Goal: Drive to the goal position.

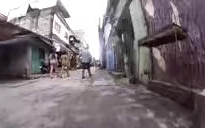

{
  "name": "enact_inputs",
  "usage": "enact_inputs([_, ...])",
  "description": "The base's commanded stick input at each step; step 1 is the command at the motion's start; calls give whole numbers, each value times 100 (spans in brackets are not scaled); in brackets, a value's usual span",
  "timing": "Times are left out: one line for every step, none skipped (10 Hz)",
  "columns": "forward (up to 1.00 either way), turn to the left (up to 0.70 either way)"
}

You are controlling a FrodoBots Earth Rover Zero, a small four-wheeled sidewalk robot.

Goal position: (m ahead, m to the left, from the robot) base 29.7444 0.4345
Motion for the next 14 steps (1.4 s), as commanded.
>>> enact_inputs([100,27])
enact_inputs([100,27])
enact_inputs([100,27])
enact_inputs([100,0])
enact_inputs([100,0])
enact_inputs([100,0])
enact_inputs([100,0])
enact_inputs([100,0])
enact_inputs([100,0])
enact_inputs([100,0])
enact_inputs([100,0])
enact_inputs([100,-8])
enact_inputs([100,-15])
enact_inputs([100,0])
